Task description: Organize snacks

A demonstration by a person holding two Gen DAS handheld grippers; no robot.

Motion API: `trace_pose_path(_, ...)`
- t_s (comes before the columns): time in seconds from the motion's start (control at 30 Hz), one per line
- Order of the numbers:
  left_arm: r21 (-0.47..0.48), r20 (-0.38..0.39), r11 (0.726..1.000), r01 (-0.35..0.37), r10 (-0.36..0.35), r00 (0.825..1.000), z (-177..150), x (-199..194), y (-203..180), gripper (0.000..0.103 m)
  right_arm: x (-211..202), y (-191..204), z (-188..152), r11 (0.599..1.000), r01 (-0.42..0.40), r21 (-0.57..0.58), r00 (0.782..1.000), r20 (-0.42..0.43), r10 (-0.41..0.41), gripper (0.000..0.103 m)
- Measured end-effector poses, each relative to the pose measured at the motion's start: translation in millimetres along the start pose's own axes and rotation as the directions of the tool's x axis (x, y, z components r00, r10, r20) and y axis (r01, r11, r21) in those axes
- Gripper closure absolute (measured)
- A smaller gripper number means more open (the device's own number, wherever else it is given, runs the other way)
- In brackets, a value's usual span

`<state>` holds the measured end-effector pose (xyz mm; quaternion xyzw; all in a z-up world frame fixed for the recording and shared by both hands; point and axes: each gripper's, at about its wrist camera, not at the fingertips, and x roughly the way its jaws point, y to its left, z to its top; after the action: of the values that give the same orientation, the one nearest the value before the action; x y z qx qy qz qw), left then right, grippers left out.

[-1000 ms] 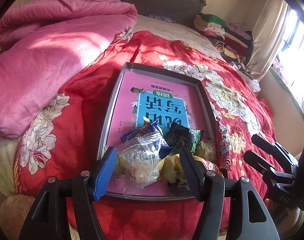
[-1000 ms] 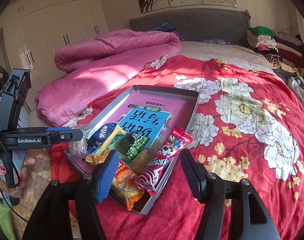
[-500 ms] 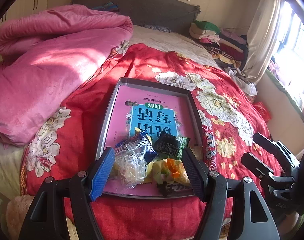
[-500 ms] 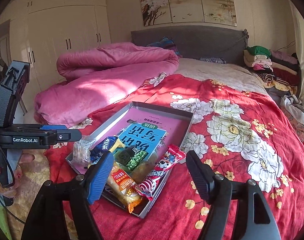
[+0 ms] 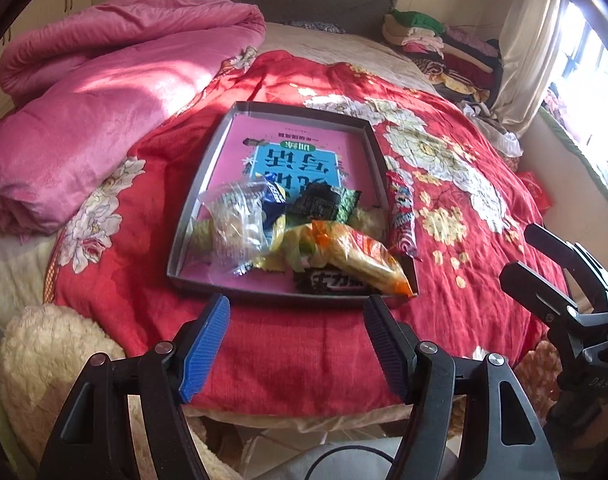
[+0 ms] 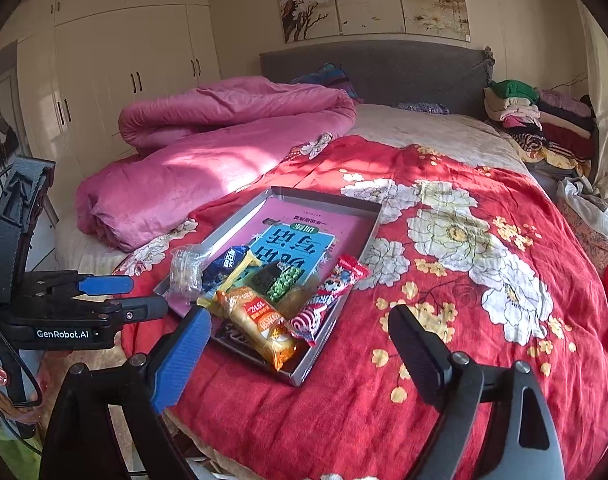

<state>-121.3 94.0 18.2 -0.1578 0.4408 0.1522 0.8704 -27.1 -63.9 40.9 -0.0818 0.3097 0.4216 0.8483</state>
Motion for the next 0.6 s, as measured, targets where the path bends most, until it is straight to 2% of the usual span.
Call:
trace_pose_path(0.1,0.014,-0.006,1.0,-0.003,0.003,1.0,-3.2,2.2,-6.0,0.032,-4.1,-1.5,-6.6,1.0,0.007,0.009,1.0,-0.011,-0.007,0.004)
trace_pose_path(0.2,0.014,-0.005,1.0,0.0,0.0,1.0,-2.9,3.0,-7.5,0.032,-5.4,-4.1,-10.0,0.999,0.032,0.013,0.999,-0.022,-0.032,0.004)
trace_pose_path(0.6,0.023,-0.002,1.0,0.003,-0.003,1.0,-1.2,2.3,-8.9,0.032,-2.2,-4.5,-11.7,1.0,0.029,0.008,0.999,-0.032,-0.029,0.004)
